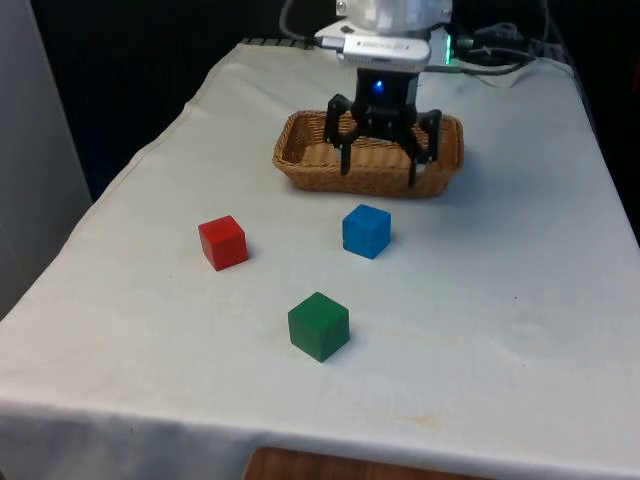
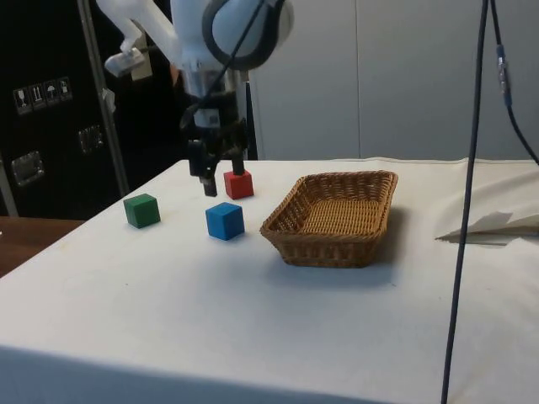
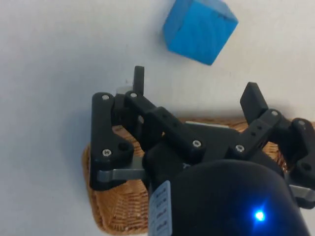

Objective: Pick up the blue cube and place it into the basket.

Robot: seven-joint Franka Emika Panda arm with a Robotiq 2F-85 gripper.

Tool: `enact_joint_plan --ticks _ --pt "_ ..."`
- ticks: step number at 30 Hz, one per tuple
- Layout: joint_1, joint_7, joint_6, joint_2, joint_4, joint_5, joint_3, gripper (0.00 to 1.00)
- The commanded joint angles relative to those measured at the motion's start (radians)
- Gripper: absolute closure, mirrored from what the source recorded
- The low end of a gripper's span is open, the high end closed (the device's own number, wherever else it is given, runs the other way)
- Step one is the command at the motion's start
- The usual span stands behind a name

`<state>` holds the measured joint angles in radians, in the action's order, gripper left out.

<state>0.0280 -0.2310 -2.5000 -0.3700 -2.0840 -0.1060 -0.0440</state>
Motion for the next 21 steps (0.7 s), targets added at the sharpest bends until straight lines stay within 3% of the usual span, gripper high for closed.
enact_joint_plan --ticks 1,2,10,11,12,13,17,20,21 --pt "-0.004 -0.001 -0.024 -0.008 -0.004 0.003 -0.003 0.00" --pt "-0.001 0.000 -0.009 -0.007 -0.001 0.000 -0.004 0.00" --pt "-0.012 0.004 -0.095 -0.071 0.012 0.024 -0.022 0.00" --pt "-0.003 -0.001 -0.081 -0.060 0.004 0.009 -0.029 0.00" --pt "-0.003 -0.001 -0.081 -0.060 0.004 0.009 -0.029 0.00" --pt "-0.013 0.005 -0.101 -0.077 0.015 0.028 -0.023 0.00" --pt "-0.020 0.010 -0.127 -0.110 0.034 0.052 -0.023 0.00" --pt "-0.019 0.005 -0.143 -0.127 0.037 0.065 -0.026 0.00" --pt "-0.013 0.001 -0.132 -0.125 0.040 0.053 -0.034 0.00"
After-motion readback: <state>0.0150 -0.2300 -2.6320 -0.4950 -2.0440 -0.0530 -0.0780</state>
